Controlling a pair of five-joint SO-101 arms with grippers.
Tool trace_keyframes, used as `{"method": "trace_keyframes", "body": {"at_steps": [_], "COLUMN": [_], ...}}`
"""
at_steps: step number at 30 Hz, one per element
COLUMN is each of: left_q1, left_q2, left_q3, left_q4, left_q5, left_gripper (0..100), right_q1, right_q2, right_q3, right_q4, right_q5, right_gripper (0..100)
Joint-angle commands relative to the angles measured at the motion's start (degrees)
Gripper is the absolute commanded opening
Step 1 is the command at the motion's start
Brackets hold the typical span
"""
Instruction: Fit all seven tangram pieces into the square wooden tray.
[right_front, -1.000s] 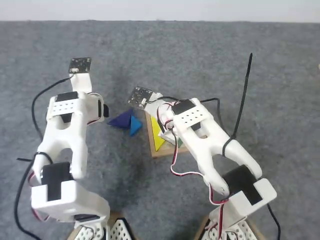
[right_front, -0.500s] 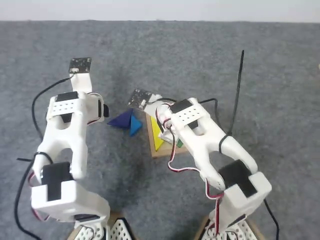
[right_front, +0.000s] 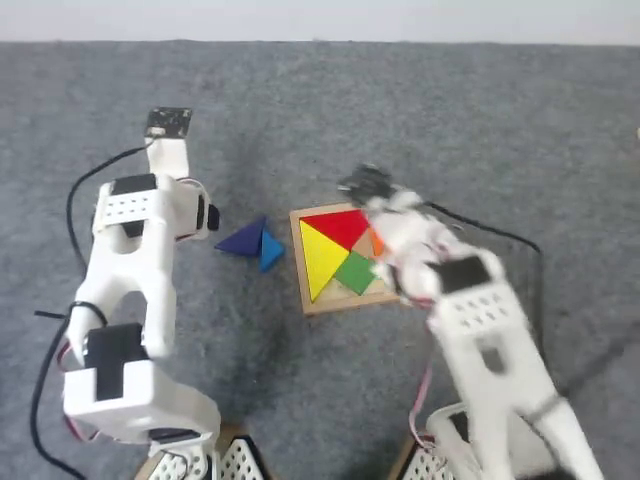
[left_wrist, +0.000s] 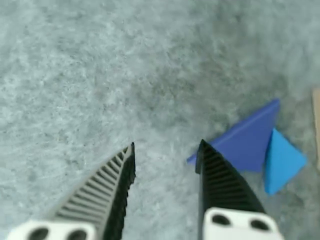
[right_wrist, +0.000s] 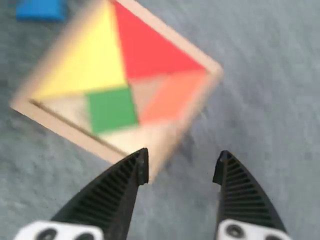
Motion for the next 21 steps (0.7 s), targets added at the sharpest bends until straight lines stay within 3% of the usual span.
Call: {"method": "trace_keyframes", "body": {"at_steps": [1, 6, 13, 21], "left_q1": [0.9, 7.2, 12.8, 12.7], "left_q2": [-0.5, -0.5, 4.8, 17.1], "left_q3": [-7.2, -9.5, -9.8, -16.7], "left_q4": [7.8, 15.2, 10.6, 8.7], "left_q5": [-9.9, -21.4, -21.6, -21.7], "left_gripper": [20, 20, 20, 20], "right_q1": [11.1, 17.3, 18.5, 18.9], "right_q2": [-12.4, -13.8, -14.0, -13.9], "right_q3": [11.6, 18.7, 25.9, 26.1], "right_q4": [-1.4, -4.4, -11.2, -11.5], "right_q5": [3.7, 5.3, 4.0, 3.9], "right_gripper": [22.7, 22.7, 22.7, 22.7]}}
